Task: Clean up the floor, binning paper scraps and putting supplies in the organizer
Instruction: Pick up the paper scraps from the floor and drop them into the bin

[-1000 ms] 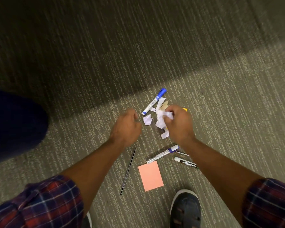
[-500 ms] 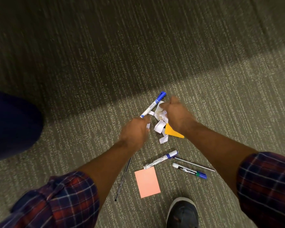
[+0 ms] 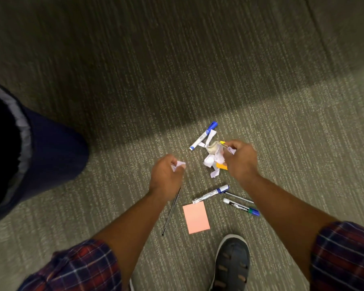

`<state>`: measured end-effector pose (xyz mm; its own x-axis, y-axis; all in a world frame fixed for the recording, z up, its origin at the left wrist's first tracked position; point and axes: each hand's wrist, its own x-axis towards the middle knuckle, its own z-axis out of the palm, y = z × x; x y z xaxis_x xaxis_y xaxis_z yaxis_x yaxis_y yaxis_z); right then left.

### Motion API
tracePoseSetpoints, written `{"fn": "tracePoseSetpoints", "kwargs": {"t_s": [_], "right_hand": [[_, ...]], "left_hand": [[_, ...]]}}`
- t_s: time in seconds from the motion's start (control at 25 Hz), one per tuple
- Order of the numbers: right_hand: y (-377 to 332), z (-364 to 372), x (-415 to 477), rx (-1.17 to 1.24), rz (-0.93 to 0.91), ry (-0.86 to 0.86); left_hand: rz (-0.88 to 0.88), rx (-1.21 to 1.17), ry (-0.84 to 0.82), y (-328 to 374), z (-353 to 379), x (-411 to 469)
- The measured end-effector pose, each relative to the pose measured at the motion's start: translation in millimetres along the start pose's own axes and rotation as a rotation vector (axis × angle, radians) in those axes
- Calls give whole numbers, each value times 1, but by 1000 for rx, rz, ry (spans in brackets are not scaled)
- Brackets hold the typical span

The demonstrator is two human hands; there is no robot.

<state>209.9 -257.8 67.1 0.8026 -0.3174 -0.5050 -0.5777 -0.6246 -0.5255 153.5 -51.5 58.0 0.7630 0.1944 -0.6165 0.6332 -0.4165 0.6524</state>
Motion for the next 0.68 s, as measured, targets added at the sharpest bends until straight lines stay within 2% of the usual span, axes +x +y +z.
{"fn": "tracePoseSetpoints", "kwargs": {"t_s": [0.08,0.16,0.48,0.68], "right_hand": [[-27,-4,-25,166,85,-13],[-63,-4,-50,256,91,-42],[-231,24,-153,377,-81,-156],[-321,60,-216,373,-189,-256]], "left_hand": [[-83,-120,9,11,-27,-17],[-100,-206,29,22,-59,-35],[-110,-431,249,57,-217,-100],[-190,-618,377,54,-311,-116]]}}
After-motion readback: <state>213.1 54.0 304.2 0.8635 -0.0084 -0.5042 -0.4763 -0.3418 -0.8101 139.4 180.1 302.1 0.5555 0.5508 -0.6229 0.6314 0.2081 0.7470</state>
